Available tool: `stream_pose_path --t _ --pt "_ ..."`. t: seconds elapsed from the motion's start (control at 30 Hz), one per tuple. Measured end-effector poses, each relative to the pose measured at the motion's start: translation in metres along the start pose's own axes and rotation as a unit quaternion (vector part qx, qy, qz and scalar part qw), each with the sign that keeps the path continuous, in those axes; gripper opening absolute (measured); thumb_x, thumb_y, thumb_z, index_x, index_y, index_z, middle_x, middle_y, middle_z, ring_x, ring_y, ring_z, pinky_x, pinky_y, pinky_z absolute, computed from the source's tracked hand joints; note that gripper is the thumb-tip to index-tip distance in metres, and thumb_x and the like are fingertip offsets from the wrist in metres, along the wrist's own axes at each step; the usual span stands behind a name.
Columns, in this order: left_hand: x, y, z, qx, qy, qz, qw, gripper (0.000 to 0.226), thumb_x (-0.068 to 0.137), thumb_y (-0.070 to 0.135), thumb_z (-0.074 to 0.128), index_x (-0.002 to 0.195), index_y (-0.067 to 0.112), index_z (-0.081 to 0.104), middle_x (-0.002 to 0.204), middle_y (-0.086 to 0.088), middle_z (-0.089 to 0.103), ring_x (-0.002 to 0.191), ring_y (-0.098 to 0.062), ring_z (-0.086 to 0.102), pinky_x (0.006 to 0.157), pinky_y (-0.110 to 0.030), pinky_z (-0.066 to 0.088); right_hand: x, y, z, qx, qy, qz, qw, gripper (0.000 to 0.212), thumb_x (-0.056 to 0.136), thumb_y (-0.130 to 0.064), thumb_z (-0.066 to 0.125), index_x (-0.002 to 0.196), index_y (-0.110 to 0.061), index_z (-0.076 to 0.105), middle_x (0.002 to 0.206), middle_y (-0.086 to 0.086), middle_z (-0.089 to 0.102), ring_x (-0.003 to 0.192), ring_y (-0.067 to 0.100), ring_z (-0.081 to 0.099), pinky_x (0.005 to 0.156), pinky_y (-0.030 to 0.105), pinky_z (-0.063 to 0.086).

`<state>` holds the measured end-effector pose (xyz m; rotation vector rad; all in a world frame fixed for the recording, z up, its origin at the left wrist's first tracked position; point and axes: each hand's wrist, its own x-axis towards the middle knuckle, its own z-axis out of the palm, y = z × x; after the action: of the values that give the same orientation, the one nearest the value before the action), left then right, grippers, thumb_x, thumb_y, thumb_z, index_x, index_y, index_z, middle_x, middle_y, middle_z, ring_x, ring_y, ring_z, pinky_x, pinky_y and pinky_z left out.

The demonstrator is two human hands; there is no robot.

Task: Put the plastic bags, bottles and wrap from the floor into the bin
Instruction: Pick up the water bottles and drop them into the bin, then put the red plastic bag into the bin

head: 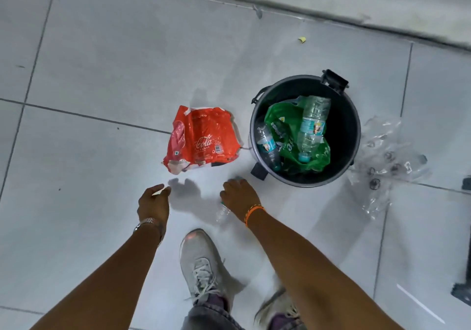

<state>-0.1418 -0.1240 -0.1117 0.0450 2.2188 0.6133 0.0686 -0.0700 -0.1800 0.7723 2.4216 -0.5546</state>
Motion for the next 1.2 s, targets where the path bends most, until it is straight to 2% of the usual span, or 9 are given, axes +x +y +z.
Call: stream_pose_path --t 0.17,0.37,0.47,0.57,0.77,0.9,1.0,1.07,1.2 --pt "-0.005 0.022 -0.006 0.036 -0.03 0.021 0.999 0.027 0.092 0.018 0.067 0.118 0.013 0.07 0.099 -0.005 0.064 0.1 -0.027 0.057 0.092 -0.03 0.041 -0.06 -0.005 -0.09 0.194 0.242 0.042 0.95 0.058 0.086 -0.044 0.07 0.132 -0.011 0.057 0.112 0.01 0.064 0.096 0.028 0.062 0.076 0.039 0.051" --pt "-0.038 0.04 -0.007 0.077 -0.061 0.016 0.995 0.027 0.092 0.02 0.066 0.118 0.015 0.07 0.111 -0.009 0.067 0.095 -0.025 0.053 0.087 -0.029 0.041 -0.153 0.039 -0.213 0.491 0.444 0.305 0.684 0.045 0.087 -0.036 0.075 0.12 -0.016 0.052 0.107 -0.002 0.07 0.091 0.011 0.07 0.082 0.03 0.058" --pt "-0.05 0.046 -0.001 0.089 -0.077 0.016 0.993 0.032 0.088 0.029 0.072 0.118 0.019 0.068 0.124 -0.013 0.068 0.107 -0.031 0.059 0.094 -0.034 0.045 -0.147 0.081 -0.217 0.448 0.316 0.383 0.744 0.056 0.083 -0.042 0.076 0.122 -0.008 0.054 0.112 0.007 0.07 0.1 0.025 0.069 0.086 0.038 0.057" --pt "-0.048 0.062 0.005 0.165 -0.034 0.072 0.983 0.079 0.068 0.062 0.079 0.131 0.021 0.055 0.13 -0.013 0.063 0.122 -0.037 0.055 0.101 -0.048 0.046 -0.147 0.095 -0.216 0.354 0.224 0.405 0.813 0.055 0.079 -0.04 0.077 0.119 -0.006 0.059 0.113 0.014 0.067 0.106 0.033 0.064 0.083 0.034 0.048" --pt "0.003 0.118 0.027 0.254 0.062 0.119 0.958 0.137 0.043 0.084 0.076 0.152 0.023 0.02 0.149 -0.02 0.039 0.139 -0.042 0.037 0.107 -0.063 0.037 -0.181 0.103 -0.186 0.361 0.376 0.415 0.746 0.026 0.084 -0.027 0.075 0.104 -0.012 0.067 0.095 0.006 0.071 0.083 0.024 0.067 0.079 0.037 0.056" --pt "0.052 0.114 0.061 0.284 0.024 0.096 0.954 0.13 0.053 0.075 0.077 0.153 0.028 0.008 0.137 -0.022 0.053 0.131 -0.046 0.047 0.107 -0.067 0.029 -0.198 0.132 -0.136 0.403 0.497 0.492 0.591 0.02 0.085 -0.021 0.074 0.1 -0.016 0.063 0.091 0.009 0.07 0.071 0.021 0.064 0.074 0.025 0.056" --pt "0.062 0.104 0.072 0.279 0.023 0.088 0.956 0.092 0.067 0.056 0.072 0.145 0.027 0.033 0.124 -0.017 0.066 0.119 -0.043 0.059 0.106 -0.059 0.033 -0.218 0.143 -0.095 0.41 0.519 0.539 0.522 0.023 0.084 -0.014 0.073 0.104 -0.012 0.063 0.096 0.015 0.071 0.065 0.005 0.063 0.064 -0.002 0.043" --pt "0.051 0.099 0.07 0.25 0.06 0.103 0.961 0.056 0.076 0.041 0.065 0.13 0.027 0.058 0.121 -0.017 0.068 0.114 -0.043 0.061 0.102 -0.052 0.043 -0.231 0.144 -0.077 0.413 0.513 0.556 0.508 0.024 0.083 -0.01 0.072 0.105 -0.01 0.062 0.094 0.014 0.07 0.064 -0.002 0.063 0.063 -0.005 0.04" --pt "0.0 0.12 0.042 0.112 0.182 0.209 0.954 0.032 0.077 0.031 0.058 0.102 0.013 0.069 0.098 -0.019 0.073 0.095 -0.045 0.065 0.085 -0.046 0.051 -0.257 0.134 -0.064 0.412 0.452 0.592 0.525 0.027 0.082 -0.004 0.072 0.106 -0.007 0.06 0.088 0.012 0.067 0.075 0.028 0.062 0.07 0.011 0.038"
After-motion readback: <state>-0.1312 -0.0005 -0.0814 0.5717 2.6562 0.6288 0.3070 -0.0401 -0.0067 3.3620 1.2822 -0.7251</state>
